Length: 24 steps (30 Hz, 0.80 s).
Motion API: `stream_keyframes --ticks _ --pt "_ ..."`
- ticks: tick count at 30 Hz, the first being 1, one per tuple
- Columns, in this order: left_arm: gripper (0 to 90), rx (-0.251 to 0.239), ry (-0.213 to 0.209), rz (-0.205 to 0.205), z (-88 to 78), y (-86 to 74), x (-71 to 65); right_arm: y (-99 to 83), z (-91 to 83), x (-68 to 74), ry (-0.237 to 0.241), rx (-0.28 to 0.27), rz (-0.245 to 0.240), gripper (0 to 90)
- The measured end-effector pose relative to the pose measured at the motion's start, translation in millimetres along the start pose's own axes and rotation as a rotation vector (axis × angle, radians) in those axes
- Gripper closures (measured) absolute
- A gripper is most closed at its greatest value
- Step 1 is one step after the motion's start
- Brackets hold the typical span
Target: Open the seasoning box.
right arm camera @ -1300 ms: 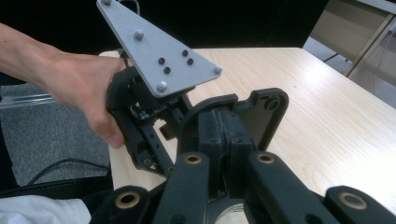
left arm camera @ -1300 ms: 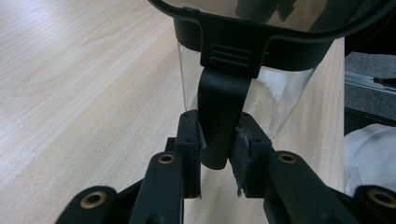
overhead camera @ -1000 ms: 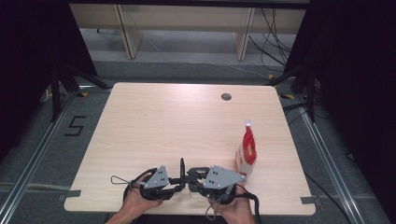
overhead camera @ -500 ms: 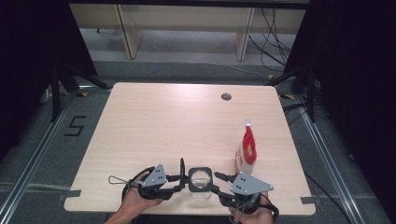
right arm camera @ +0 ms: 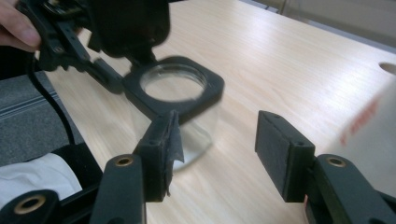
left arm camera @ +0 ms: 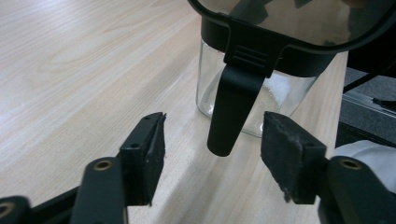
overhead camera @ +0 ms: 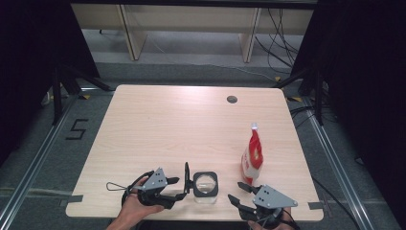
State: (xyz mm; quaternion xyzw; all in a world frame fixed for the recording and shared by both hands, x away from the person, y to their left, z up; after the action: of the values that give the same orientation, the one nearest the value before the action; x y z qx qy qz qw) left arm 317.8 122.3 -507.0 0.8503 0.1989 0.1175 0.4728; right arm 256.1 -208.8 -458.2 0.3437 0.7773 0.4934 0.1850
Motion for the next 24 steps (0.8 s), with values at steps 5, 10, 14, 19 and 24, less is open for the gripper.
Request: stream_keyframes --ticks 5,10,14,19,24 --pt "33.4 0.014 0.016 -0.020 -2.0 -1.0 1.0 -8.8 -7.9 -5.3 -0.023 0.017 0.066 43.3" --pt "26.9 0.018 0.022 -0.018 -2.0 -1.6 -1.6 -13.7 -14.1 -13.7 -0.053 -0.005 0.094 41.1" --pt "26.2 0.035 0.036 -0.024 -3.0 -2.5 -3.0 -16.9 -20.1 -18.5 -0.095 0.010 0.106 39.6" --pt "24.7 0.018 0.039 -0.048 -5.4 -2.2 -4.3 -18.5 -23.1 -23.3 -0.119 0.017 0.134 37.9" --pt "24.7 0.020 0.051 -0.065 -6.0 -1.8 -5.9 -20.7 -24.1 -27.1 -0.140 0.027 0.161 34.9"
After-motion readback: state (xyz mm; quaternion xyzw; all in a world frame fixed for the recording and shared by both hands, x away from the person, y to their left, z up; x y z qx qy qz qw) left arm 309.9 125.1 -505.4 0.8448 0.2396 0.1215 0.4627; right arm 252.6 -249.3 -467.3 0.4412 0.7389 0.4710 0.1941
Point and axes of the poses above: each handheld gripper's, and its own axes: z roughly forward along the jaws, y roughly out of its top, x roughly to its left, the point moved 1 cm from there along z, roughly forward along the jaws, and after that the axes turned 8 degrees about z, right-handed, at the moved point
